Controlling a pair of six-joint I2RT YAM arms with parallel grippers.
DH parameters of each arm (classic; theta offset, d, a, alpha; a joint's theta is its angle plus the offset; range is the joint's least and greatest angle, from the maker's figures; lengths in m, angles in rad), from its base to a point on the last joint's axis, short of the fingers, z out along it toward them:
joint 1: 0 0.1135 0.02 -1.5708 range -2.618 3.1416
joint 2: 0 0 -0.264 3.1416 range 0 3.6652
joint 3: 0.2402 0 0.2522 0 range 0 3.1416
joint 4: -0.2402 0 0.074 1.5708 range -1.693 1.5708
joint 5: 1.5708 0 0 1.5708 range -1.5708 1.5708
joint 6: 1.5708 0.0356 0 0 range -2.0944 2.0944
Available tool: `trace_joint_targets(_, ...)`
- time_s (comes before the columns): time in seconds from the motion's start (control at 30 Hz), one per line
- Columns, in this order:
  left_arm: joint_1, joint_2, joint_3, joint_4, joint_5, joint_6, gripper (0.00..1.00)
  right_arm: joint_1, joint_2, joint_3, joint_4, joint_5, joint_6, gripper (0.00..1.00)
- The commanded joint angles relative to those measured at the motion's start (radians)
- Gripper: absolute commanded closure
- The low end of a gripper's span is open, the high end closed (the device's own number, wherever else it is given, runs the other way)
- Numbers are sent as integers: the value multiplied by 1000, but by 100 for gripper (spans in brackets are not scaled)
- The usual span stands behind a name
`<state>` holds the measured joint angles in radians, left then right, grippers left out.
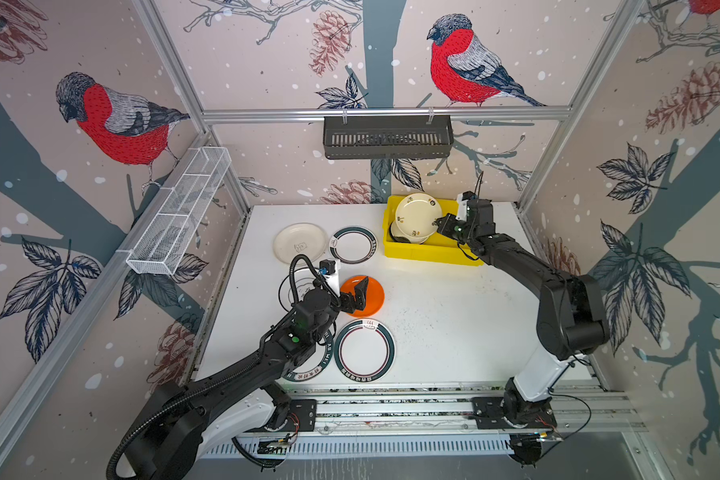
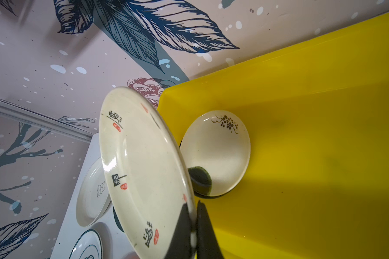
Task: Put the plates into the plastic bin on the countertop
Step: 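Carry the character-print plate with the right gripper over the yellow bin, then lower the character-print plate onto the stacked plates and open the right gripper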
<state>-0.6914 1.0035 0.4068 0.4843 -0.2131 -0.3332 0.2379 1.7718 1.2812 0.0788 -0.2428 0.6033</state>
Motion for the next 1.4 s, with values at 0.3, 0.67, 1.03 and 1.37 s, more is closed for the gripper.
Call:
trace_joint_targets(0.3,0,-29,-5,-15,-52,26,2,-40,227,192,-34,-12,-31,100)
trace_joint_targets(0.67,-1,-10,6,-26,-57,27,2,-30,379,341,-125,12,-42,100)
trace_joint_targets(1.03,-1,-12,0,-26,-80,37,2,-9,478,439,-215,54,-57,98)
trace_joint_targets(1.37,0,-19,-13,-17,-81,37,2,-2,510,481,-246,87,-54,66)
